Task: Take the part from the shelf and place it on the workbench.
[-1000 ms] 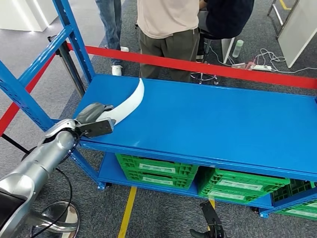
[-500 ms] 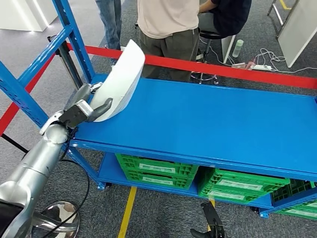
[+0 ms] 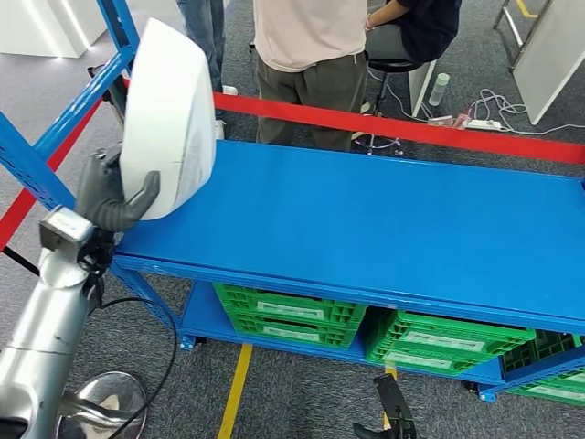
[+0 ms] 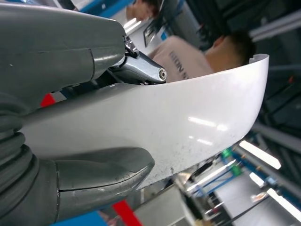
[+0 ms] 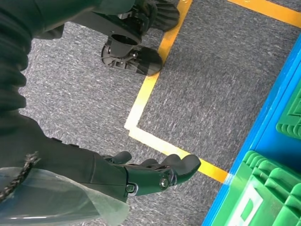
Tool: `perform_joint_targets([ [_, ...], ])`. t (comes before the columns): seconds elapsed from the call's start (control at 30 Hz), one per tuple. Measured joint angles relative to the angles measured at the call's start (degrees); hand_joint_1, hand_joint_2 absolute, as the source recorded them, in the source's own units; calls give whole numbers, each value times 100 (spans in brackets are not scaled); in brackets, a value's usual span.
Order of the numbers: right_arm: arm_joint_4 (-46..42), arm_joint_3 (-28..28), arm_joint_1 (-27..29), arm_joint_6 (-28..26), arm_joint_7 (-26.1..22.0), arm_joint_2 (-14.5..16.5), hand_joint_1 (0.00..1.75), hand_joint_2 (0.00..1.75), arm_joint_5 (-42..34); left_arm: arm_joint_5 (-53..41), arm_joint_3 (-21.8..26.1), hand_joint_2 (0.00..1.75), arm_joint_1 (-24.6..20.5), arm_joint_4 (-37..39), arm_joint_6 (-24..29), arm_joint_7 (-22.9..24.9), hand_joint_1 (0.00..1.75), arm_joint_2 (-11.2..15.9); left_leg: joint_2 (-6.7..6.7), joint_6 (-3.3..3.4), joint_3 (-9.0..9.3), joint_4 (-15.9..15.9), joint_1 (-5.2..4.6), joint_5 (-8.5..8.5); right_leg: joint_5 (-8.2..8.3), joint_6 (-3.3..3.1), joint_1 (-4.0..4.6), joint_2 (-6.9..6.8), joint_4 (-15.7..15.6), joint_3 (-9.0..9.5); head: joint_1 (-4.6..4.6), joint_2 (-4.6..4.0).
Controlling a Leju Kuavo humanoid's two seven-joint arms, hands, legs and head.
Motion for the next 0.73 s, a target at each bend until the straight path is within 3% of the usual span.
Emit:
perform_joint_targets([
  [0.4,0,-26,-1,-18,-39,-12,0,175,20,463,391,175,789,-1290,-13,-25,175,-158,0,0,0,0,0,0,0,0,0,-1,0,0,-1,1],
  [0.73,0,-74,-2,-53,-60,-14,0,175,-18,673,550,175,1134,-1798,15,-25,175,-350,0,0,0,0,0,-1,0,0,0,-1,-1,0,0,0],
])
